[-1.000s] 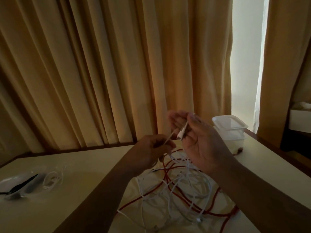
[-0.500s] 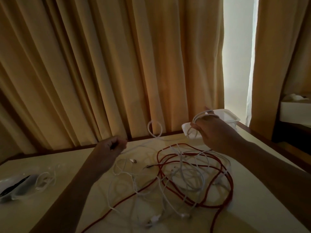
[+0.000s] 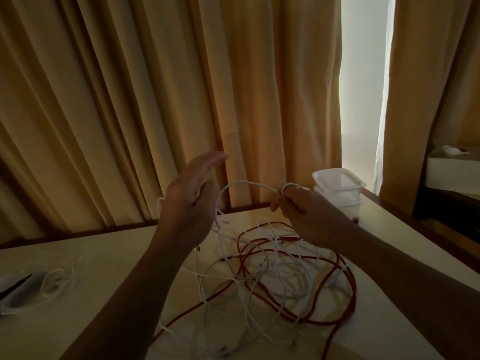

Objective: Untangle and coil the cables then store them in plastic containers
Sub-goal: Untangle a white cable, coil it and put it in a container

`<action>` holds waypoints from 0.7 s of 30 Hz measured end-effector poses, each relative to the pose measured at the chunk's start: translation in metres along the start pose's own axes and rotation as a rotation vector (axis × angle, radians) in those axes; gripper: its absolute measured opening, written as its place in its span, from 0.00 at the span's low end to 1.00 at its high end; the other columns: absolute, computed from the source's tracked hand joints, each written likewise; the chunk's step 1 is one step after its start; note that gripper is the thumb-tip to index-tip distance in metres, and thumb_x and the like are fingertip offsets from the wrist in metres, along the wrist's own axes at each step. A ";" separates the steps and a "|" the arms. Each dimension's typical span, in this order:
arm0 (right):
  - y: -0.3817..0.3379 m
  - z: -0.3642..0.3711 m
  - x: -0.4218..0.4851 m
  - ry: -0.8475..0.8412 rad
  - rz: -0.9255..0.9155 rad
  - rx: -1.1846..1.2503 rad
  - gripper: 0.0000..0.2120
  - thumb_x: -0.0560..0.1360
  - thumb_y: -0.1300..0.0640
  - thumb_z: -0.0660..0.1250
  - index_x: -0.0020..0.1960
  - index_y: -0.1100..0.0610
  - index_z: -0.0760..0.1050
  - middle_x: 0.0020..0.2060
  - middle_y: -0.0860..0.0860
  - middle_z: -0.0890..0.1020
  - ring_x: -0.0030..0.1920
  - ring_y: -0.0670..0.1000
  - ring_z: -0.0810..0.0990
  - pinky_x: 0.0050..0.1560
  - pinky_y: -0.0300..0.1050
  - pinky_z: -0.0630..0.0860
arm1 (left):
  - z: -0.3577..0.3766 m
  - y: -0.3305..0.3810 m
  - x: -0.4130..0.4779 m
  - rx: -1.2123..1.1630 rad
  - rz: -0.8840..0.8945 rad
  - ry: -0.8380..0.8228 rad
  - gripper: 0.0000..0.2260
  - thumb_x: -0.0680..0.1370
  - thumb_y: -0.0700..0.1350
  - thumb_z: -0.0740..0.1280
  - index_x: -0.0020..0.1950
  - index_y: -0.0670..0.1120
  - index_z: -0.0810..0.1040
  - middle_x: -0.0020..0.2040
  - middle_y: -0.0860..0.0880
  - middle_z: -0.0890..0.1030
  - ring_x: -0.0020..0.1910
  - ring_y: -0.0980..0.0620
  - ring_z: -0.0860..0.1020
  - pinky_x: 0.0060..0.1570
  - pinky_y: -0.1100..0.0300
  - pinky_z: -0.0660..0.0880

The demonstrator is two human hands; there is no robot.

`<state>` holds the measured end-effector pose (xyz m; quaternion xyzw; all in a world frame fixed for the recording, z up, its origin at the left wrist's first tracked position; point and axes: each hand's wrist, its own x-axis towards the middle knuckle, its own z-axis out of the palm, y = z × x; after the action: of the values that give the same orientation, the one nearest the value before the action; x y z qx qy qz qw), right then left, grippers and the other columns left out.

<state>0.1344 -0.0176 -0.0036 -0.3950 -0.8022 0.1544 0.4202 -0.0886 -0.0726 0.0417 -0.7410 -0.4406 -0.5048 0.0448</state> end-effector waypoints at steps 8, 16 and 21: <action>-0.021 -0.012 -0.005 -0.176 0.111 0.180 0.17 0.85 0.49 0.56 0.48 0.54 0.80 0.29 0.44 0.74 0.29 0.41 0.72 0.33 0.38 0.69 | 0.037 0.004 0.017 0.273 0.118 -0.376 0.06 0.84 0.44 0.63 0.53 0.48 0.80 0.48 0.53 0.75 0.47 0.56 0.73 0.48 0.61 0.70; -0.052 -0.016 -0.022 -0.503 0.138 1.626 0.15 0.86 0.55 0.52 0.50 0.59 0.74 0.33 0.52 0.74 0.34 0.49 0.73 0.43 0.44 0.73 | 0.054 0.012 0.013 -0.554 -0.254 -0.332 0.14 0.83 0.42 0.64 0.40 0.54 0.82 0.37 0.51 0.80 0.36 0.53 0.78 0.37 0.57 0.76; -0.050 -0.017 -0.017 0.113 -0.023 0.775 0.13 0.84 0.55 0.57 0.51 0.55 0.79 0.43 0.47 0.84 0.49 0.45 0.83 0.49 0.37 0.79 | 0.057 0.022 -0.019 -0.178 -0.210 -0.636 0.11 0.86 0.49 0.61 0.50 0.58 0.81 0.35 0.58 0.77 0.32 0.63 0.73 0.36 0.67 0.70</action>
<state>0.1287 -0.0636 0.0265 -0.2058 -0.6645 0.4191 0.5835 -0.0353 -0.0683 0.0076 -0.8128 -0.4606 -0.2871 -0.2115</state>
